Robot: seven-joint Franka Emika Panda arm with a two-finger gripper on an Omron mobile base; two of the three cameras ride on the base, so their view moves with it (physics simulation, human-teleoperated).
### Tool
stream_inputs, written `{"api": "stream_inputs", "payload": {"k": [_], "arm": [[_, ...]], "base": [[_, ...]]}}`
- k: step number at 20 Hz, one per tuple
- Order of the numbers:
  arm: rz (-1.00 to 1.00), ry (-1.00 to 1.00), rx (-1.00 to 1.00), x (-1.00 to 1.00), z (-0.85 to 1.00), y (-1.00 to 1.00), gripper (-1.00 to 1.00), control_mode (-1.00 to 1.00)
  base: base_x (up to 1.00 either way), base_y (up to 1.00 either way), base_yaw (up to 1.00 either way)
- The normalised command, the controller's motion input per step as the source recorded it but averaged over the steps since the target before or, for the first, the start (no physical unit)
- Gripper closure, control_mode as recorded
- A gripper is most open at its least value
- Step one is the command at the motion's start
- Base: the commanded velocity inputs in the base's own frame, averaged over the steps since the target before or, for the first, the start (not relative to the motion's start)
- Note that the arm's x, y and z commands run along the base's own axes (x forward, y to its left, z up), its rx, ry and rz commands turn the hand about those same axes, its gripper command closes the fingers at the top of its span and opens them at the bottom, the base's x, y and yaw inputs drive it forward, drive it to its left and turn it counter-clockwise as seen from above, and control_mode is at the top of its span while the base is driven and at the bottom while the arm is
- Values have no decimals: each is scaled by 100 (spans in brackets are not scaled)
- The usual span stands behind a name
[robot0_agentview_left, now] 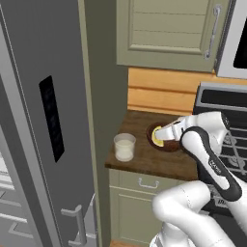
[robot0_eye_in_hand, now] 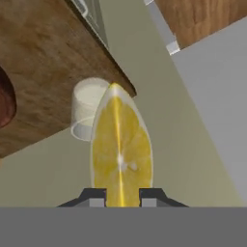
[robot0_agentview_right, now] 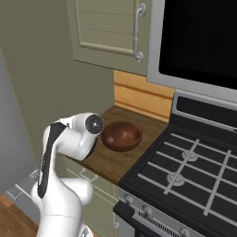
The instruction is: Grab a lemon wedge from the fridge and one ice cube from the ice bowl, and put them in the glass of lemonade.
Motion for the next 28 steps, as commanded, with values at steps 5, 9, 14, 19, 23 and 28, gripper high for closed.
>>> {"api": "stream_inputs", "payload": {"k": [5, 9, 14, 19, 23, 28], "arm": [[21, 0, 0, 54, -1, 24, 100, -100], [18, -1, 0, 36, -4, 15, 100, -100], [6, -8, -4, 22, -10, 12, 100, -100], [0, -16, -7, 22, -23, 3, 100, -100], [0, -21, -8, 31, -36, 3, 100, -100], [0, -19, -6, 37, -43, 0, 100, -100]], "base": [[0, 0, 0], [0, 0, 0], [0, 0, 0], [0, 0, 0], [0, 0, 0], [0, 0, 0]]}}
